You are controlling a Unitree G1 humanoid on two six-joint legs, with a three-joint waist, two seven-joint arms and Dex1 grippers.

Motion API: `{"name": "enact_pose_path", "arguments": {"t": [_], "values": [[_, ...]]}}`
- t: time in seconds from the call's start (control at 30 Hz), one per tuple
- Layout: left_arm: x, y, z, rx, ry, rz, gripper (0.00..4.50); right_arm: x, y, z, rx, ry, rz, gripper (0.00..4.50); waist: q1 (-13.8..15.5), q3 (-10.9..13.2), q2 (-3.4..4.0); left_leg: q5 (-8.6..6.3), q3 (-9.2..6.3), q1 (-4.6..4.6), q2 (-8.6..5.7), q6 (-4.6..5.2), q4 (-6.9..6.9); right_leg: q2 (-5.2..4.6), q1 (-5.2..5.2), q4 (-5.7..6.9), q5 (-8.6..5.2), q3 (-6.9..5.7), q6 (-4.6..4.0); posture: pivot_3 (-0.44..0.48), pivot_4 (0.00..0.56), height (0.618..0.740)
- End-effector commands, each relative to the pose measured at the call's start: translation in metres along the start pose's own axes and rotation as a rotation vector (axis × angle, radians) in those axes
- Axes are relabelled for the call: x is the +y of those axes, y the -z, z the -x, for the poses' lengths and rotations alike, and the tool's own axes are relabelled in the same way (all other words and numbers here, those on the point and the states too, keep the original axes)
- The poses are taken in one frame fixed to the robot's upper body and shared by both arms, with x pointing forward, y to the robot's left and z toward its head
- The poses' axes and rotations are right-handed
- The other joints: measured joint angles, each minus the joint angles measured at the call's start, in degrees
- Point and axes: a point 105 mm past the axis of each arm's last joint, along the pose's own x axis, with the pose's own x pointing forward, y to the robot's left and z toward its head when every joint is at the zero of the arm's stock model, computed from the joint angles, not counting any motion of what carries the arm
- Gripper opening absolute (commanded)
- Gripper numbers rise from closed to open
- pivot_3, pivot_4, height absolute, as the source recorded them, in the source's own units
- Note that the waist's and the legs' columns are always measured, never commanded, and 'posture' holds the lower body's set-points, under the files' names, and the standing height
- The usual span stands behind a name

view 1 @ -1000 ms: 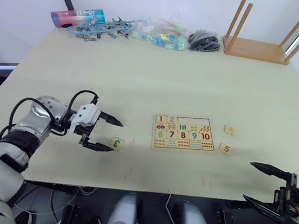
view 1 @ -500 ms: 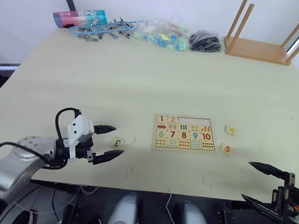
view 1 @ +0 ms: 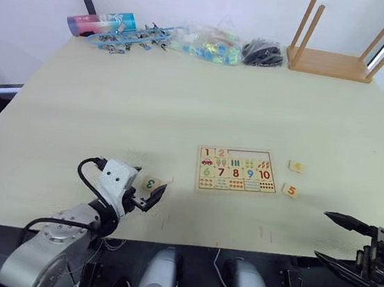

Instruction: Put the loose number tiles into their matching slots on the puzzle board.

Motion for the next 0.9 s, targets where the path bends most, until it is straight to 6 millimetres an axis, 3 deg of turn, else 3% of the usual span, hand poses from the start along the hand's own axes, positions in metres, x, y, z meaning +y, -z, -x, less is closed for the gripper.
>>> {"name": "enact_pose_path", "arguments": {"t": [0.03,0.67,0.7,0.73,0.77,0.9], "values": [[-0.011,-0.005,0.003,-0.013,-0.022,-0.001,4.46,-0.003,-0.008,0.004,-0.007,0.012,0.042,4.5,0.0,0.0,-0.02,0.0,0.0,0.0,0.0,0.0,0.0,0.0,0.0,0.0,0.0,0.0,0.0,0.0,0.15,0.737],[-0.003,-0.007,-0.004,-0.009,-0.139,0.045,4.46,-0.009,-0.012,0.003,-0.013,-0.004,0.084,4.5,0.0,0.0,0.02,0.0,-0.02,-0.03,-0.01,0.0,0.0,-0.01,0.0,-0.07,0.0,0.02,-0.01,0.0,0.15,0.737],[-0.003,-0.007,-0.004,-0.009,-0.136,0.049,3.97,-0.009,-0.012,0.002,-0.013,-0.004,0.085,4.5,0.0,0.0,0.02,0.0,-0.02,-0.03,-0.01,0.0,0.0,-0.01,0.0,-0.07,0.0,0.02,-0.02,0.0,0.15,0.737],[-0.003,-0.007,-0.004,-0.007,-0.14,0.056,3.97,-0.01,-0.012,0.003,-0.013,-0.005,0.087,4.5,0.0,0.0,0.02,0.0,-0.02,-0.03,-0.01,0.0,0.0,-0.01,0.0,-0.07,0.0,0.02,-0.01,0.0,0.15,0.737],[-0.003,-0.007,-0.005,-0.005,-0.142,0.06,3.7,-0.01,-0.012,0.003,-0.011,-0.007,0.089,4.5,0.0,0.0,0.01,0.0,-0.02,-0.03,-0.01,0.0,0.0,-0.01,0.0,-0.08,0.0,0.02,-0.01,0.0,0.15,0.737],[-0.002,-0.006,-0.004,0.001,-0.158,0.082,1.94,-0.011,-0.013,0.002,-0.011,-0.007,0.095,4.5,0.0,0.0,0.02,0.0,-0.02,-0.03,-0.01,0.0,0.0,-0.02,0.0,-0.08,0.0,0.02,-0.02,0.0,0.15,0.737]]}}
